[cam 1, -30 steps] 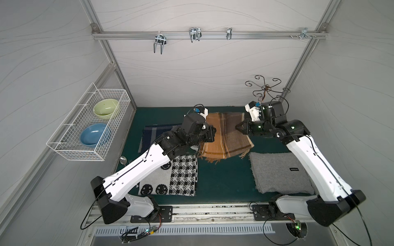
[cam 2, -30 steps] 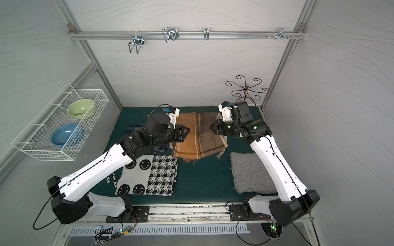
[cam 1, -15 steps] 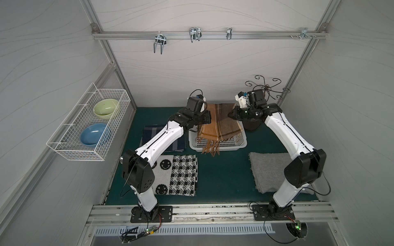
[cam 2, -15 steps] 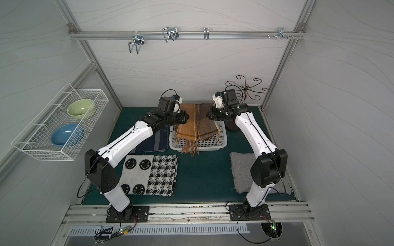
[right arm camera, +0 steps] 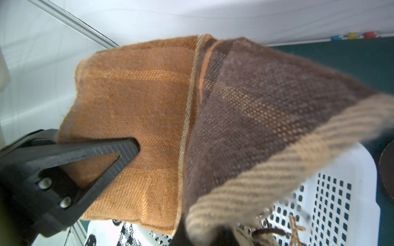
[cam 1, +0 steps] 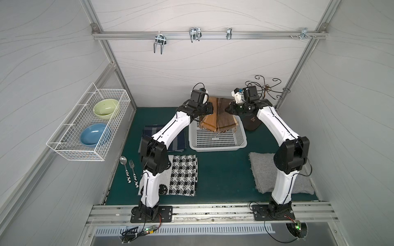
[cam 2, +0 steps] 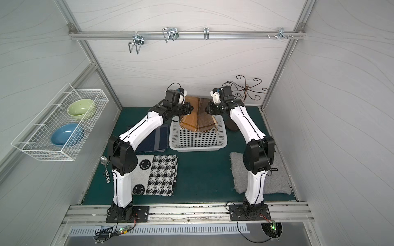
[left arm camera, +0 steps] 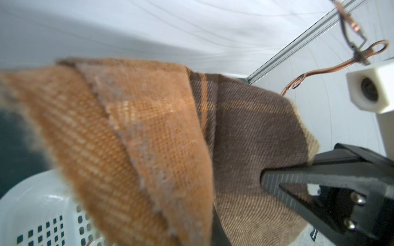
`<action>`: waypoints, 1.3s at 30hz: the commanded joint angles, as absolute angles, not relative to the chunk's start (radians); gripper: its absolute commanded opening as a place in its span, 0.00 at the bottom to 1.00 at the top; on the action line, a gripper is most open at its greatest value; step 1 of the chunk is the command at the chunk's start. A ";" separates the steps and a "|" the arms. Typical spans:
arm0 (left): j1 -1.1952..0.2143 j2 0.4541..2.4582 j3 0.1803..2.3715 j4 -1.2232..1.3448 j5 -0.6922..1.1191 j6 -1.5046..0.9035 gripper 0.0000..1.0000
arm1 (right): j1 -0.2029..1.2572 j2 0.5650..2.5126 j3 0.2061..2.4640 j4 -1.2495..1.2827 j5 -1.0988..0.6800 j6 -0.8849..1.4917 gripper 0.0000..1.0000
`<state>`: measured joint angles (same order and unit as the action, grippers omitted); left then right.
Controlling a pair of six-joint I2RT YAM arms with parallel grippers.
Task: Put the folded scarf in the basket
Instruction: Place the scarf in the basket.
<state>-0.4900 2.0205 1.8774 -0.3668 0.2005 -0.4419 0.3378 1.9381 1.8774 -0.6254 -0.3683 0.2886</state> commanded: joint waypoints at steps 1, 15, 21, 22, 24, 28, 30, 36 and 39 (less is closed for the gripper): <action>-0.489 1.936 1.686 -0.208 0.204 -0.488 0.00 | 0.335 1.906 1.773 -0.581 -0.393 0.271 0.00; -0.513 1.923 1.448 -0.181 0.173 -0.522 0.00 | 0.358 1.876 1.521 -0.526 -0.325 0.249 0.00; -0.525 1.979 1.468 -0.240 0.117 -0.512 0.00 | 0.367 1.921 1.532 -0.570 -0.228 0.225 0.00; -0.526 1.993 1.481 -0.268 0.102 -0.516 0.00 | 0.368 1.927 1.531 -0.574 -0.218 0.221 0.00; -0.526 2.013 1.499 -0.313 0.084 -0.527 0.07 | 0.377 1.934 1.531 -0.585 -0.178 0.211 0.00; -0.526 2.036 1.501 -0.333 0.069 -0.540 0.15 | 0.385 1.943 1.534 -0.602 -0.134 0.196 0.00; -0.526 2.045 1.511 -0.339 0.083 -0.540 0.19 | 0.385 1.947 1.527 -0.604 -0.118 0.195 0.00; -0.529 2.052 1.513 -0.355 0.051 -0.527 0.27 | 0.390 1.986 1.529 -0.611 -0.086 0.183 0.00; -0.528 2.052 1.506 -0.359 0.047 -0.523 0.38 | 0.387 1.999 1.532 -0.618 -0.078 0.183 0.02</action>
